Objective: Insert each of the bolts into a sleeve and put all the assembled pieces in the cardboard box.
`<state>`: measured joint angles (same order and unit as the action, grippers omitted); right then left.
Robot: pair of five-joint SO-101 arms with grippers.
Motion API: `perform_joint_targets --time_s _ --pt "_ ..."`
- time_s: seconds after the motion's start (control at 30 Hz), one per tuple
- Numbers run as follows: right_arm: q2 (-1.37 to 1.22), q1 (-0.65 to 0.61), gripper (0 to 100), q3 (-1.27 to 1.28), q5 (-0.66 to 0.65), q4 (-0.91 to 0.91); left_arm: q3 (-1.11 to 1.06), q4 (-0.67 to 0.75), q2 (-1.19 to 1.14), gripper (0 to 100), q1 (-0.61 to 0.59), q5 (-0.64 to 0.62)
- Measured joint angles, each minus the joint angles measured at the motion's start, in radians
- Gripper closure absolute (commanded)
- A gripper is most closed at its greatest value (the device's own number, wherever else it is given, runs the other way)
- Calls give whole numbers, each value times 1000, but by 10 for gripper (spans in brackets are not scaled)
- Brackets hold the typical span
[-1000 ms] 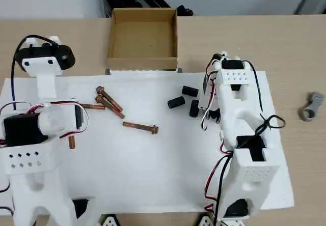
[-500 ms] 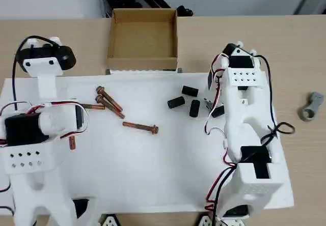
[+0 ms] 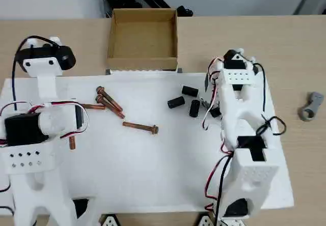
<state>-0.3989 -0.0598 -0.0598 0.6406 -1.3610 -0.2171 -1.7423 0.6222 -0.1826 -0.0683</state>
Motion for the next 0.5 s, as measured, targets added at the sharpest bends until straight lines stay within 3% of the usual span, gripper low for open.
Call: perform_joint_targets --time_s 0.33,0.5 --pt "-38 26 827 -9 3 11 0 0 0 995 0 0" --pt "-41 35 942 -6 3 9 0 0 0 995 0 0"
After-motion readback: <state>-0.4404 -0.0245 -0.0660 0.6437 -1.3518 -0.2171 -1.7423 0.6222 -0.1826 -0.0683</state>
